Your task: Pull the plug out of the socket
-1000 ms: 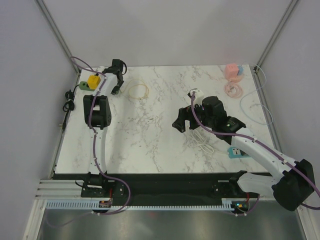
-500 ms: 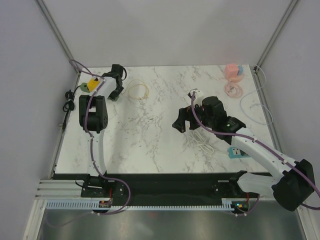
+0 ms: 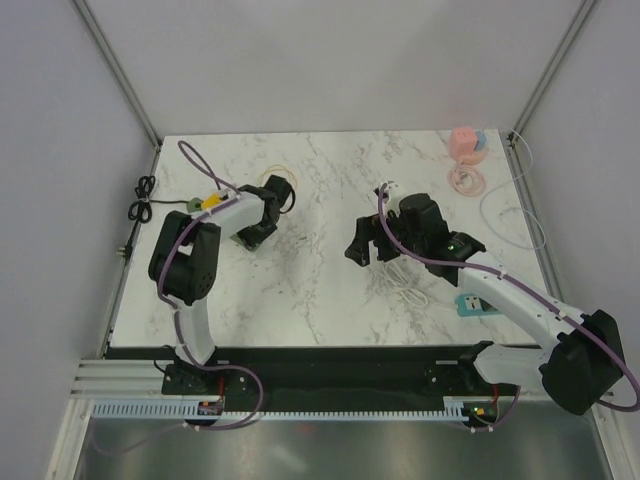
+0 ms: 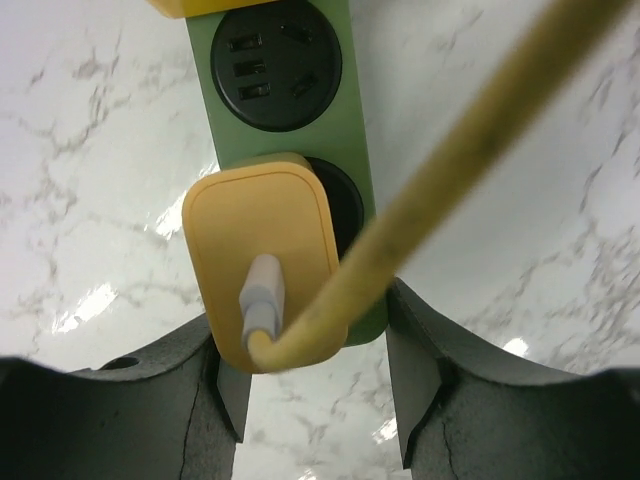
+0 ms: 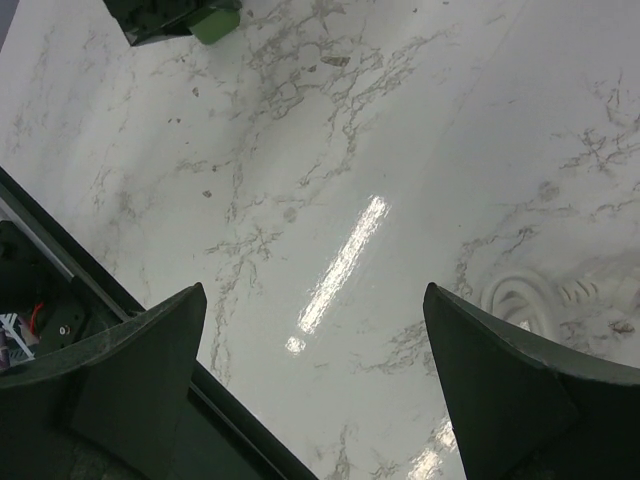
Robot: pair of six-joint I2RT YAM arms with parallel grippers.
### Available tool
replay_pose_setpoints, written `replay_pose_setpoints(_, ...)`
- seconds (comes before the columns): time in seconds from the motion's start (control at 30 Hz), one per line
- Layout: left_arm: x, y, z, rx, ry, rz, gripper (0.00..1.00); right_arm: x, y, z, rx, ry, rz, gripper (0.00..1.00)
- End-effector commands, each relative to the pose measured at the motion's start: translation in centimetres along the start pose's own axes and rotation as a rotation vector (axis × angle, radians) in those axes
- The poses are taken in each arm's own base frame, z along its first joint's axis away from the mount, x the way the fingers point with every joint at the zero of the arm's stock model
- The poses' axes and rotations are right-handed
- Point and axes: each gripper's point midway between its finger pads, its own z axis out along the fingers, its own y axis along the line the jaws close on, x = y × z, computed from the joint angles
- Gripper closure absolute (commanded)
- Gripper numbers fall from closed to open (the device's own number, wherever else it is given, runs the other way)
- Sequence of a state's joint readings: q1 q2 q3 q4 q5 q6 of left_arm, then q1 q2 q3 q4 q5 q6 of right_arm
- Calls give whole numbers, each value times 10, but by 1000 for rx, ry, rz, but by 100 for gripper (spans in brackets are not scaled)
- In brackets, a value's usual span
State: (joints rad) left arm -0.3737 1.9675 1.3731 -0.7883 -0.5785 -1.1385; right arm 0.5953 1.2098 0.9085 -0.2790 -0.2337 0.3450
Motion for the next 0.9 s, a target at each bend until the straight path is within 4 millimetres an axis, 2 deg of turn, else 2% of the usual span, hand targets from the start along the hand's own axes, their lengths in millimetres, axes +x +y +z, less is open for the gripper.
replay_pose_setpoints(0.0,56,4,-40,61,85,31,98,5,-10,1,47,13,22,2)
replay_pose_setpoints(0.03,73,1,-51,86,82,72,98,6,-11,1,52,13,22,2)
replay_pose_setpoints(0.07,81,1,-58,99,79,84,98,8,-11,1,53,16,24,2)
replay_pose_setpoints(0.13,113,7,-68,112,92,122,98,11,-13,2,56,26,27,2)
replay_pose_setpoints(0.23,150,19,-78,117,145,126,98,17,-14,3,55,39,31,2)
replay_pose_setpoints(0.33,176,27,-91,138,155,146,98,24,-16,2,58,49,37,2)
replay_pose_setpoints(0.53,204,36,-119,207,169,167,98,35,-21,-2,74,55,40,2)
replay_pose_setpoints(0.67,223,40,-125,213,190,180,98,38,-22,-6,78,45,47,2)
replay_pose_setpoints(0.8,225,45,-121,201,191,193,98,43,-23,-6,77,58,45,2)
replay_pose_setpoints(0.87,220,49,-121,207,177,181,93,47,-25,-6,82,66,41,2)
